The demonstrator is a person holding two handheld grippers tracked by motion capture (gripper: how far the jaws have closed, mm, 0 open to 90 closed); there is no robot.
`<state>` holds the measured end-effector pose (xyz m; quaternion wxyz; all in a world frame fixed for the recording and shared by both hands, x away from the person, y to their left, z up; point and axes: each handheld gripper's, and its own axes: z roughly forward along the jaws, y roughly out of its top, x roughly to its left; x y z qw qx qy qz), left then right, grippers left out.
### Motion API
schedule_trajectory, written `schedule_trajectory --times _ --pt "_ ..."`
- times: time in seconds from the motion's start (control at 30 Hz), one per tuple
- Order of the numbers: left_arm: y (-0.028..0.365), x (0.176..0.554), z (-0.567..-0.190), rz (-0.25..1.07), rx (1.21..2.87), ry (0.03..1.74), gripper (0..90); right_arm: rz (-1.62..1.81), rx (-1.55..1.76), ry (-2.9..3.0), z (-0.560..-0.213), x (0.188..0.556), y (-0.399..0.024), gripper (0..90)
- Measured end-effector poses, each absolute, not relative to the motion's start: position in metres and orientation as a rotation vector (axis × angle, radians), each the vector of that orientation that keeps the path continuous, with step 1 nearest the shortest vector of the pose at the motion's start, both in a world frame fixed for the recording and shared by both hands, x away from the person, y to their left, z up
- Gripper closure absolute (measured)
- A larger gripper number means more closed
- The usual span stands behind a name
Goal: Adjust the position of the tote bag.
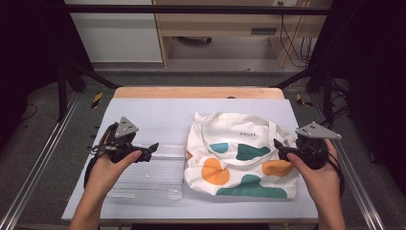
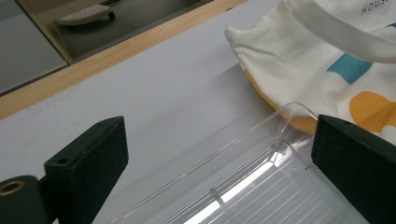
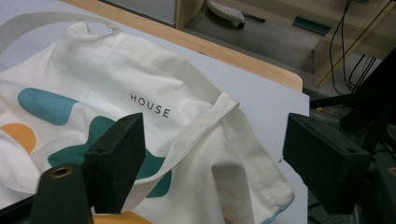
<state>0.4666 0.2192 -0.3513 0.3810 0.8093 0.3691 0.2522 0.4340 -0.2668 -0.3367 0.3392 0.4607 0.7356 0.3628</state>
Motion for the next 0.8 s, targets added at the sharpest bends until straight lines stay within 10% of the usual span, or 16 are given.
schedule_trajectory --times 0.4,0.8 --pt "0.195 0.472 -0.349 0.637 2.105 0.895 4.1 0.928 1.132 2.062 -0.339 0.463 -0.287 47.3" --pt "0.198 0.465 -0.351 0.645 2.098 0.898 4.2 0.876 1.042 2.151 -0.320 0.499 -0.276 47.2"
